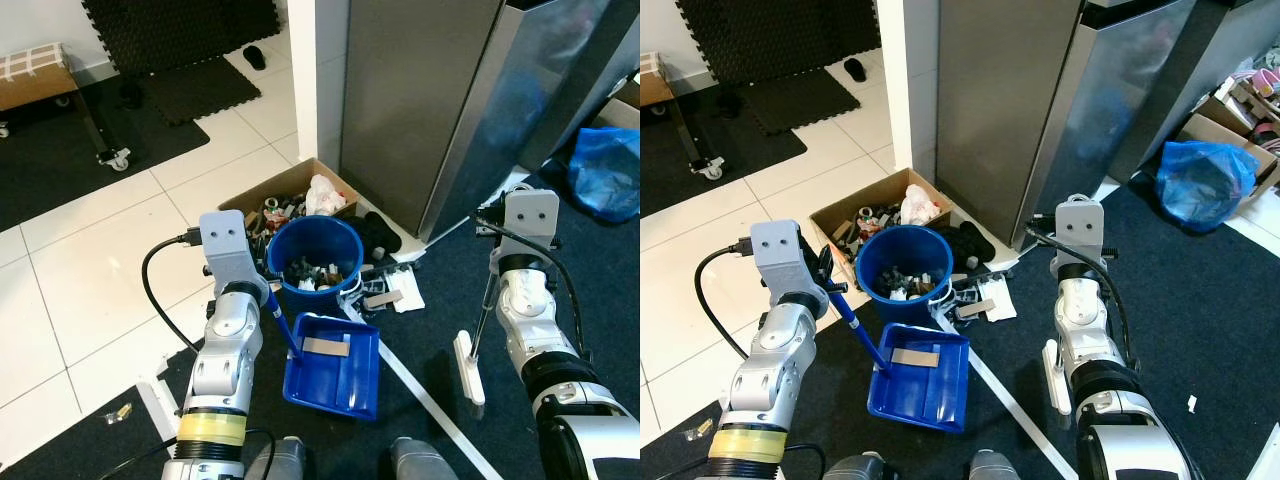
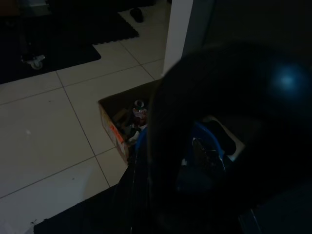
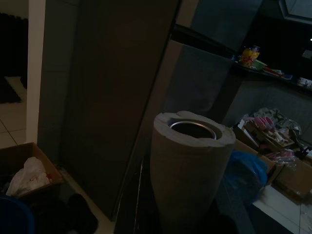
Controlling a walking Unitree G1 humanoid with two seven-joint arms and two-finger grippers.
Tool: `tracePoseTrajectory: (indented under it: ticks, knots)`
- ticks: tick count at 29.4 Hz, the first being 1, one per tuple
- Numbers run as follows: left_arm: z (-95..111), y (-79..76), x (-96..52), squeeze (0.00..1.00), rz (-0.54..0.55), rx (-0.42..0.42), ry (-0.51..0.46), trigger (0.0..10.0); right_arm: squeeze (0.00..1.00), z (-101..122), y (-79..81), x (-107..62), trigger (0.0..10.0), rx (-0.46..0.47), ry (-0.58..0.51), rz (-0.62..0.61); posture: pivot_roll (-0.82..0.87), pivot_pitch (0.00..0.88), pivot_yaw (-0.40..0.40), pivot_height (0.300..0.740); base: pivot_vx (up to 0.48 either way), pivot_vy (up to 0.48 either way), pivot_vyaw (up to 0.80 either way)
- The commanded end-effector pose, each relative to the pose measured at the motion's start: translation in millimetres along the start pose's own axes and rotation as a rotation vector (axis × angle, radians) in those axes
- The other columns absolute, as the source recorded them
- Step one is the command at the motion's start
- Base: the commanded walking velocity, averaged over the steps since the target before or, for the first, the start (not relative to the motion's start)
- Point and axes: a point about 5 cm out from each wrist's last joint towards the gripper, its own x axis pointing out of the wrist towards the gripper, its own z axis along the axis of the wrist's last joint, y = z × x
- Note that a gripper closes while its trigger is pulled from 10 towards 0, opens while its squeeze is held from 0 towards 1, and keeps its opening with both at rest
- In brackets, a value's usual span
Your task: Sweep floor
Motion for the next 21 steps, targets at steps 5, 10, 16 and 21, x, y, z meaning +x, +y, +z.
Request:
tracePoseTrajectory:
  ticks: [5,10,16,21]
  knots:
    - [12.5,-8.3,-3.5,0.00,-0.068,-0.002,-0.068,10.0,0.00,2.2,-1.9,-0.1,10.0,-0.013,-0.025,0.001,0.04,0.032,-0.016,0.740,0.000,0.000,0.00]
    - [20.3,-16.3,-7.3,0.00,-0.119,-0.007,-0.096,10.0,0.00,2.4,-1.8,0.2,10.0,-0.013,-0.024,0.001,0.04,0.035,-0.020,0.740,0.000,0.000,0.00]
    - [37.5,-42.0,-12.2,0.00,-0.283,-0.070,-0.109,10.0,0.00,3.1,0.2,0.7,10.0,-0.011,-0.024,0.004,0.04,0.033,-0.014,0.740,0.000,0.000,0.00]
    - [34.7,-41.5,-17.8,0.00,-0.285,-0.061,-0.099,10.0,0.00,1.5,-1.4,-0.4,10.0,-0.011,-0.021,-0.002,0.04,0.036,-0.011,0.740,0.000,0.000,0.00]
